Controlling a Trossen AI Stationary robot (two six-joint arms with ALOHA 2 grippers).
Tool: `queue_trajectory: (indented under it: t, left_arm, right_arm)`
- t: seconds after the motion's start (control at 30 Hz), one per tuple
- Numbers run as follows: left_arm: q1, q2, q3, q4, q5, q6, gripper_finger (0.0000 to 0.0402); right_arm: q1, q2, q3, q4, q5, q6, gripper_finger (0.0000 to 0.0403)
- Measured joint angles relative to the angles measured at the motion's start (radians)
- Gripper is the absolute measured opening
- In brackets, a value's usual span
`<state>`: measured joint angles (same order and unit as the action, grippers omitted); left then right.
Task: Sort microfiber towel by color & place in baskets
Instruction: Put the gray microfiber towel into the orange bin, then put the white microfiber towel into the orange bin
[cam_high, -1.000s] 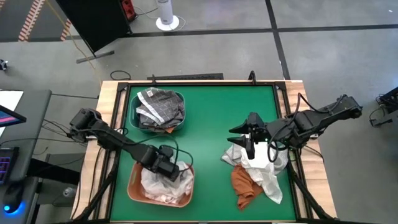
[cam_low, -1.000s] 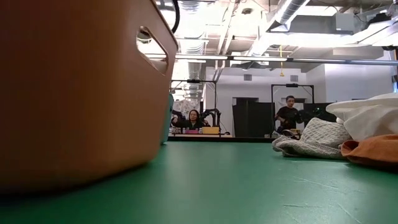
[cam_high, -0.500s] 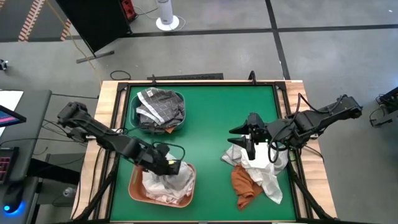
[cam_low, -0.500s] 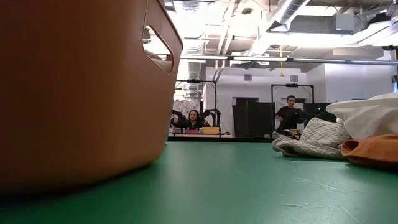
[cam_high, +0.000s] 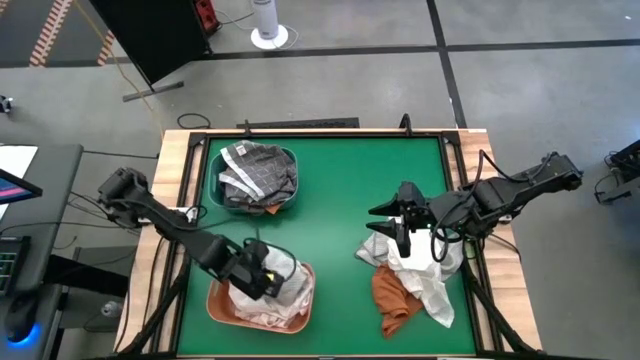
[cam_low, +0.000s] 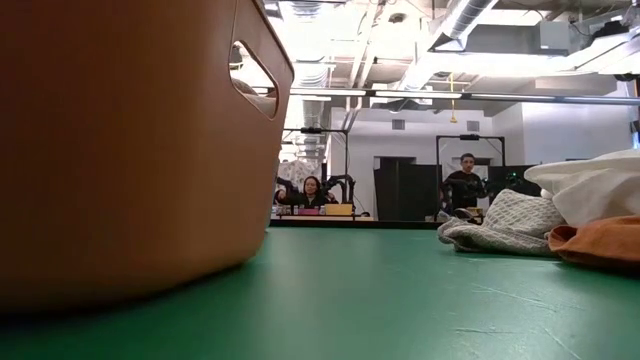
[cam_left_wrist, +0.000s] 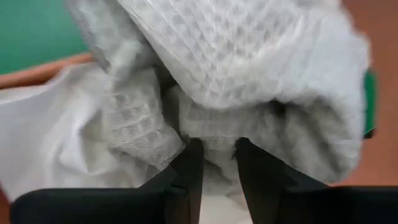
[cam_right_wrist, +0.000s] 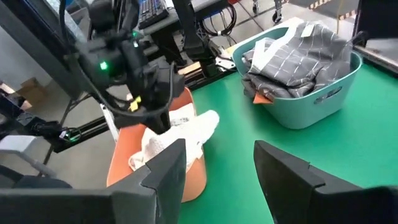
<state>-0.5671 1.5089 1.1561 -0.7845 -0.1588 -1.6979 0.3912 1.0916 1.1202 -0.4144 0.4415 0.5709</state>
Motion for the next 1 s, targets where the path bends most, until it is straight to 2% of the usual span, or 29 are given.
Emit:
queue_trajectory:
  t: [0.1, 0.2, 0.3, 0.37, 0.47, 0.53, 0.63, 0.77, 0.87, 0.93, 1.0]
  left_arm:
    - [-0.003, 0.036, 0.000, 0.023, 0.067, 0.045, 0.0115]
    - [0.006, 0.028, 0.000, 0.033, 0.203, 0.118, 0.0141]
    - [0.025, -0.021, 0.000, 0.058, 0.332, 0.183, 0.0155]
    - [0.039, -0.071, 0.000, 0.073, 0.357, 0.197, 0.0157]
    - [0.061, -0.149, 0.000, 0.097, 0.324, 0.198, 0.0156]
    - [0.072, -0.201, 0.000, 0.113, 0.263, 0.210, 0.0156]
    - [0.091, -0.268, 0.000, 0.159, 0.091, 0.262, 0.0155]
    - [0.119, -0.315, 0.000, 0.248, -0.281, 0.414, 0.0155]
    - [0.130, -0.317, 0.000, 0.325, -0.506, 0.534, 0.0155]
    - [0.143, -0.312, 0.000, 0.364, -0.572, 0.584, 0.0155]
    - [0.165, -0.299, 0.000, 0.395, -0.587, 0.617, 0.0155]
  right_arm:
    - [0.006, 0.001, 0.000, -0.040, -0.100, 0.033, 0.0214]
    - [0.012, 0.017, 0.001, -0.178, -0.224, 0.063, 0.0214]
    - [0.039, 0.034, 0.000, -0.326, -0.266, 0.077, 0.0214]
    - [0.059, 0.038, 0.000, -0.382, -0.267, 0.077, 0.0214]
    - [0.099, 0.046, 0.000, -0.428, -0.268, 0.077, 0.0214]
    - [0.129, 0.058, 0.000, -0.448, -0.268, 0.081, 0.0214]
    - [0.175, 0.095, 0.000, -0.552, -0.284, 0.101, 0.0221]
    - [0.211, 0.166, -0.018, -0.733, -0.286, 0.117, 0.0247]
    - [0.209, 0.200, -0.072, -0.753, -0.296, 0.173, 0.0268]
    - [0.208, 0.216, -0.110, -0.710, -0.329, 0.193, 0.0279]
    - [0.209, 0.230, -0.149, -0.647, -0.353, 0.204, 0.0288]
